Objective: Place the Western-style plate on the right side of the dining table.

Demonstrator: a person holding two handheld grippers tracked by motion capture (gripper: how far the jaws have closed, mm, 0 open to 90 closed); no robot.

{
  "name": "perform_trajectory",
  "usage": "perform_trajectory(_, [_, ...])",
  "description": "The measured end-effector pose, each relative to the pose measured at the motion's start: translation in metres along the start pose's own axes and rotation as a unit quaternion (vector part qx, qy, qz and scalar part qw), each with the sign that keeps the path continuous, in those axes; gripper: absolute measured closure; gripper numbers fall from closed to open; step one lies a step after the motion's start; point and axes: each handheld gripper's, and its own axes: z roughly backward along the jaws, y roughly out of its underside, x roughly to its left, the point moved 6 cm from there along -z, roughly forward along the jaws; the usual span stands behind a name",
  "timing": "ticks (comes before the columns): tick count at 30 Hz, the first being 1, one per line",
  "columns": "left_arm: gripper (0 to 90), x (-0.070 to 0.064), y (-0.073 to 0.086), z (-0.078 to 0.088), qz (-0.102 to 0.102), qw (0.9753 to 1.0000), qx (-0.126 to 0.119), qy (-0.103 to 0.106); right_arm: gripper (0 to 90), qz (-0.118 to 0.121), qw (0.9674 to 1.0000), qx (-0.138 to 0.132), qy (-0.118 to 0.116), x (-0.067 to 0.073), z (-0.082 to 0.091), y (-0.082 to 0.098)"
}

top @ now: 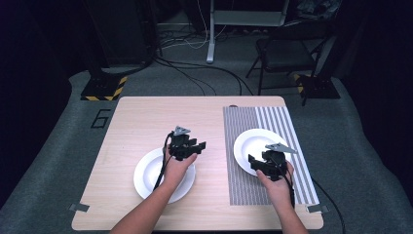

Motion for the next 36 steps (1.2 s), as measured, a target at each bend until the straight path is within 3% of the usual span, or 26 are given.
perform_trajectory(10, [51.5,0.018,0.004,0.025,0.008,0.9999,-0.007,-0.014,40.4,0.026,0.9993,0.0,-0.025,0.021,-0.002,-0.004])
perform_trajectory(17, [51.5,0.03,0.01,0.04,0.019,0.9995,-0.012,-0.023,40.9,0.03,0.9987,0.005,-0.041,0.031,-0.004,-0.005])
perform_trajectory(25, [50.3,0.046,0.02,0.064,0.018,0.9989,-0.008,-0.042,41.1,0.05,0.997,0.001,-0.06,0.047,-0.005,-0.01])
perform_trajectory(36, [48.0,0.069,0.033,0.101,0.028,0.9972,-0.026,-0.064,40.5,0.062,0.994,0.0,-0.09,0.063,-0.007,-0.012])
